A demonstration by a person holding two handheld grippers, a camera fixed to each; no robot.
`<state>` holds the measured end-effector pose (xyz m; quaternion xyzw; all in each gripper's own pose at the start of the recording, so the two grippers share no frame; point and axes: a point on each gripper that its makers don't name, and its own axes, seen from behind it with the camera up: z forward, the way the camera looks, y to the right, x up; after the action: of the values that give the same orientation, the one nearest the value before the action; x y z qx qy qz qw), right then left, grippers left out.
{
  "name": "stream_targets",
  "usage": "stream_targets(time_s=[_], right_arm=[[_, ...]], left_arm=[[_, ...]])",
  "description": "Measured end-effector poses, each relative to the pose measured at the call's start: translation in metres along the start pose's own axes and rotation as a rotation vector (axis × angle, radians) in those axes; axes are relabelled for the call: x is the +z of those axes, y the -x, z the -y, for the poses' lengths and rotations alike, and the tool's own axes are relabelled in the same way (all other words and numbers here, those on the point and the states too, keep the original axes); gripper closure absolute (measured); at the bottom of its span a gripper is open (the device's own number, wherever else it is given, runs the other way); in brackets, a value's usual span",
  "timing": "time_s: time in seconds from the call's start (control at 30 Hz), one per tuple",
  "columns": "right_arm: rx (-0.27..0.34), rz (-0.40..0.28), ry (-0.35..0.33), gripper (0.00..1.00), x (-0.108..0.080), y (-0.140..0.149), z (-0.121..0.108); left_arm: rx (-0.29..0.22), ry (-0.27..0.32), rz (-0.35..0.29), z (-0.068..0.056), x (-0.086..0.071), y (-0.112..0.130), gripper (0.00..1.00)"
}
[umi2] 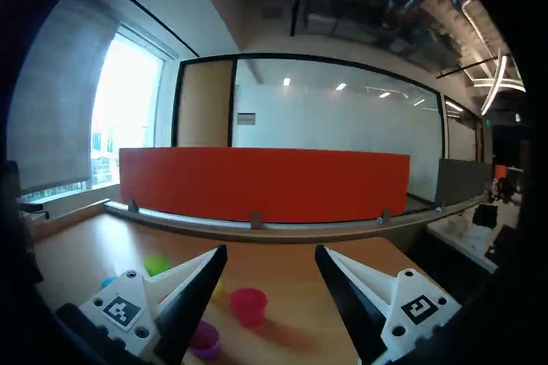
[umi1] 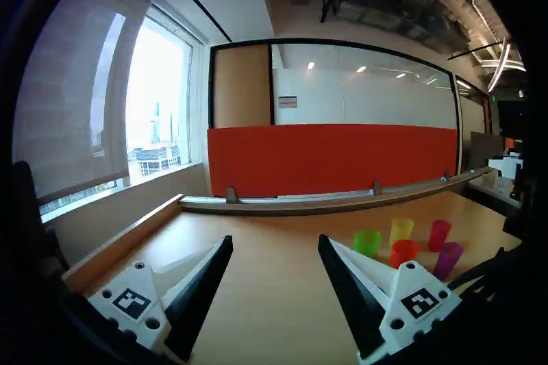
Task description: Pour water
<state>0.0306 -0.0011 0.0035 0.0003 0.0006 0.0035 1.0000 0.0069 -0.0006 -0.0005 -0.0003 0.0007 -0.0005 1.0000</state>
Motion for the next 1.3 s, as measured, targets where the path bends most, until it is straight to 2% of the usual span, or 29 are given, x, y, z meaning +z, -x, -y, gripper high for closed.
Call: stream_targets(time_s=[0.27, 0.47, 0.57, 0.7, 0.87, 1.07, 1.3], right_arm=[[0.001, -0.025, 0.006, 0.00, -0.002, -0.053, 0.006], [-0.007, -0.032, 0.024, 0.01, -0.006, -0.067, 0.003], [-0.014, -0.028, 0.014, 0.00, -0.007, -0.069, 0.005], [-0.034, -0.011, -0.020, 0.01, -0.006, -0.072, 0.013], [-0.064, 0.017, -0.094, 0.01, 0.002, -0.075, 0.032], [-0.098, 0.057, -0.209, 0.00, 0.018, -0.074, 0.062], [-0.143, 0.124, -0.334, 0.00, 0.040, -0.062, 0.097]], left_arm=[[-0.019, 0.019, -0.022, 0.001, 0.003, -0.061, 0.08], [-0.020, 0.036, -0.048, -0.001, 0.008, -0.092, 0.08], [-0.018, 0.051, -0.048, -0.004, 0.010, -0.098, 0.08], [-0.007, 0.069, -0.036, -0.006, 0.011, -0.100, 0.08], [0.009, 0.086, -0.018, -0.008, 0.009, -0.096, 0.08], [0.026, 0.092, 0.014, -0.006, 0.004, -0.084, 0.08], [0.023, 0.086, 0.033, -0.005, -0.002, -0.075, 0.08]])
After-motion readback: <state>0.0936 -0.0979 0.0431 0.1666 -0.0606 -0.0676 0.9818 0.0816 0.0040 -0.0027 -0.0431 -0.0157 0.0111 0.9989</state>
